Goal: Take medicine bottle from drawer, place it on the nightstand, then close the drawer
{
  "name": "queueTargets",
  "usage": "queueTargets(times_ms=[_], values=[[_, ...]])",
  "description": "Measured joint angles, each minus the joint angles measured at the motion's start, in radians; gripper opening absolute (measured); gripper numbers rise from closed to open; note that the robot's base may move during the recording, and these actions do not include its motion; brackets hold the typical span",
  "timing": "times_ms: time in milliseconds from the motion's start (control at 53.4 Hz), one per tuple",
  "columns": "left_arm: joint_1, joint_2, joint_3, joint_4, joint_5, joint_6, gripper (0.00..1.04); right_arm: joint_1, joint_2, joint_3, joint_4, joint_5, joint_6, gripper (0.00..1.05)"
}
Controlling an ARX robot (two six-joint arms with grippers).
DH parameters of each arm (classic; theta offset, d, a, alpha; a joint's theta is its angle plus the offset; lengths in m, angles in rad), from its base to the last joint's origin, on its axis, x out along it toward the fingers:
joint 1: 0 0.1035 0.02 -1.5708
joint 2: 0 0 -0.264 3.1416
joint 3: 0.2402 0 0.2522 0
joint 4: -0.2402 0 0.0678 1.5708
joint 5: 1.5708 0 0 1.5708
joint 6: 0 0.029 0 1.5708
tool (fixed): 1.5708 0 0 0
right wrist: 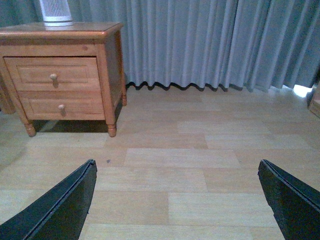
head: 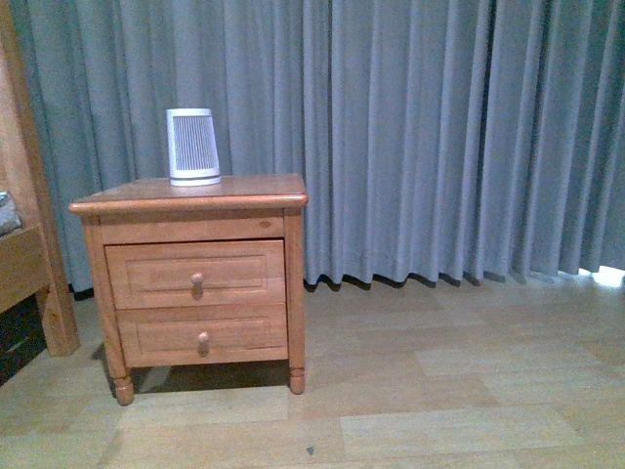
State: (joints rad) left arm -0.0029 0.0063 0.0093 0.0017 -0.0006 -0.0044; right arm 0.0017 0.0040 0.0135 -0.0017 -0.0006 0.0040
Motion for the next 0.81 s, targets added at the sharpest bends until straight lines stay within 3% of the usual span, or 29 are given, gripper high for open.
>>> queueTargets(times_ms=[806], values=[[0.0,-0.001,0.0,0.0,0.0,0.0,0.98,0.0,0.0,0.0,0.0,0.0,0.0,0.98]])
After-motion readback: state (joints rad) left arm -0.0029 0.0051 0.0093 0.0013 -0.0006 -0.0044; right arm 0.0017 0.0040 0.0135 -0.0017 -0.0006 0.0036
